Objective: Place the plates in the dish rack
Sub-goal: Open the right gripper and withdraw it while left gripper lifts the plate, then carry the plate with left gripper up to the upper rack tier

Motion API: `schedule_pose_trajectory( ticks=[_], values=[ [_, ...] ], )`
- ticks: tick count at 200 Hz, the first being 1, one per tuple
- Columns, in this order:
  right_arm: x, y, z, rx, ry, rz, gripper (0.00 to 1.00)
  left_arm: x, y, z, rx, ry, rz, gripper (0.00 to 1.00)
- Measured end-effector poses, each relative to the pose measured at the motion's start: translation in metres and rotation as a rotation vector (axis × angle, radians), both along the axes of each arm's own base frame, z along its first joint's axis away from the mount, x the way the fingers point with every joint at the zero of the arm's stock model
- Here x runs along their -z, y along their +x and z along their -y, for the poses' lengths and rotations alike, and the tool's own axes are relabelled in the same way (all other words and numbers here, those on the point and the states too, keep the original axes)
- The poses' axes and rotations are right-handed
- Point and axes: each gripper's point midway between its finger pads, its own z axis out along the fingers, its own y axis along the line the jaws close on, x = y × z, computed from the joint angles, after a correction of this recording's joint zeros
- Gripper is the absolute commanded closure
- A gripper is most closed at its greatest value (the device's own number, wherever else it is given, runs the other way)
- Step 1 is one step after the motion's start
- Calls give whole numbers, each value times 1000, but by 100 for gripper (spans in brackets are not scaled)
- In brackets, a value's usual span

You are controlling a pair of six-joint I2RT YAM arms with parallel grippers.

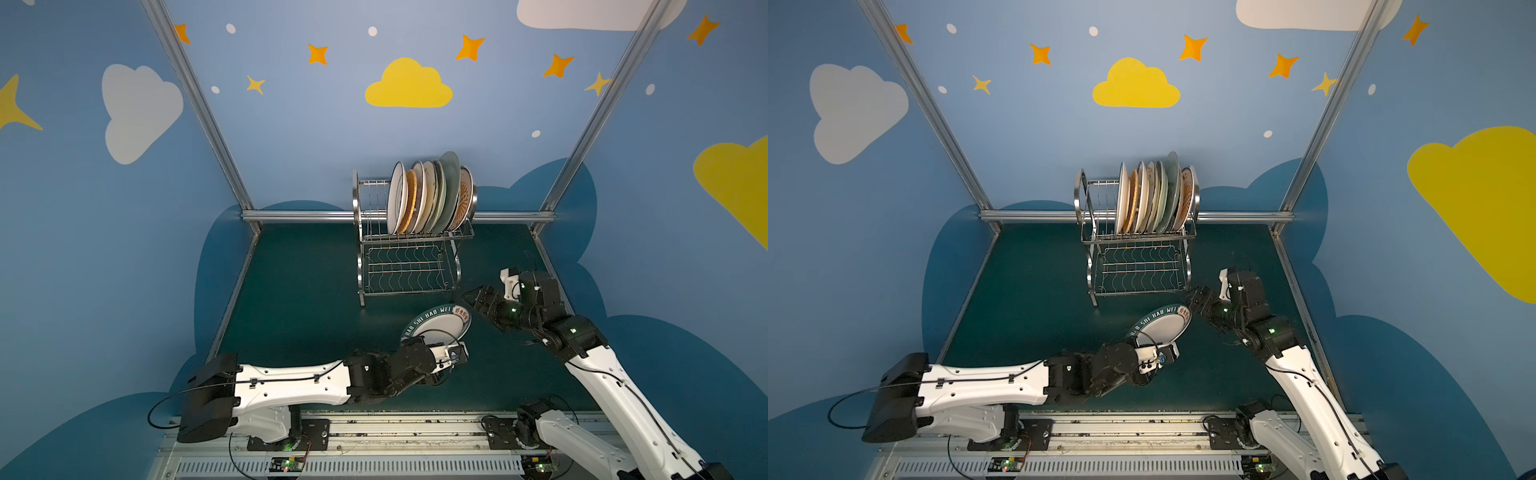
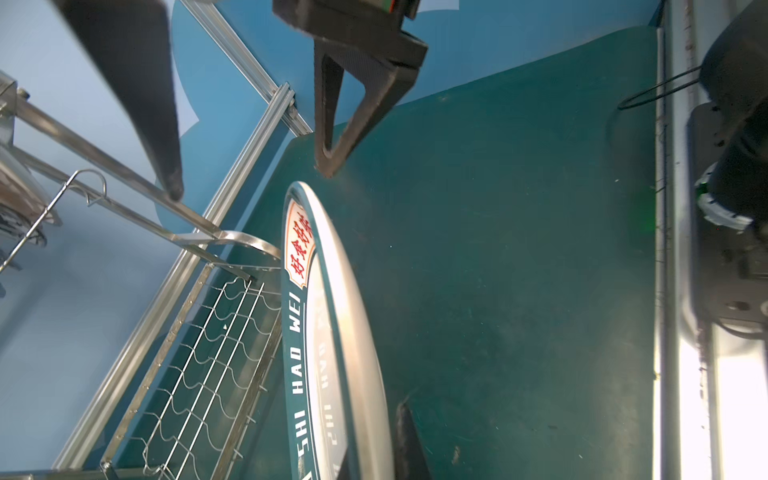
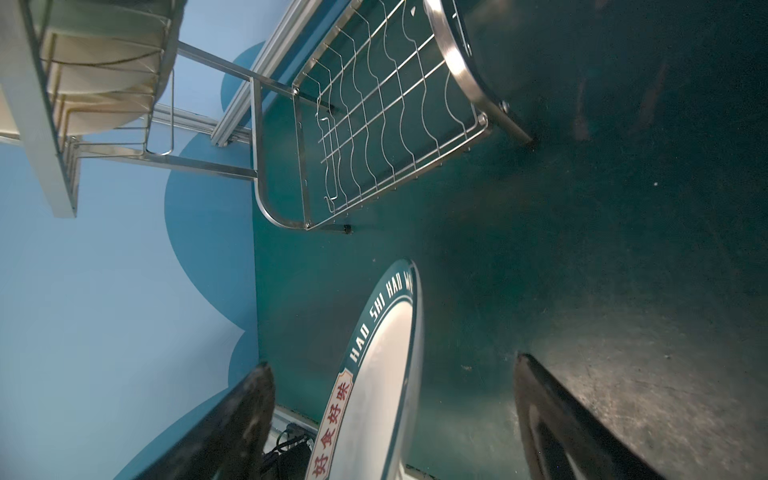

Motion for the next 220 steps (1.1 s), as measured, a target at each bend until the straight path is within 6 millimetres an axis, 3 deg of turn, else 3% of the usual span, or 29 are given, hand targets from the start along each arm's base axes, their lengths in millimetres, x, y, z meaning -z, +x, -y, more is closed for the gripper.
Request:
schedule_pose_trajectory(
  ticks=[57,103,129,171,195,220],
  values=[
    [-22,19,1,-61,-14,187,12,-21,-12,-34,-67,-103,-153,96],
    [-22,10,-18,-225,5,446,12,-60,-11,-86,-247,-286,-306,96],
    [-22,-4,-27,-287,-1,575,12,-105,-6,-112,-336,-438,-370,96],
    [-36,-36,-39,-364,-11,820,12,-200,2,-138,-396,-662,-370,96],
    [-43,-42,-41,-369,-20,920,13,-254,13,-145,-426,-751,-297,96],
    [-37,-46,-45,-390,-29,955,12,-299,34,-146,-473,-803,-201,96]
  ],
)
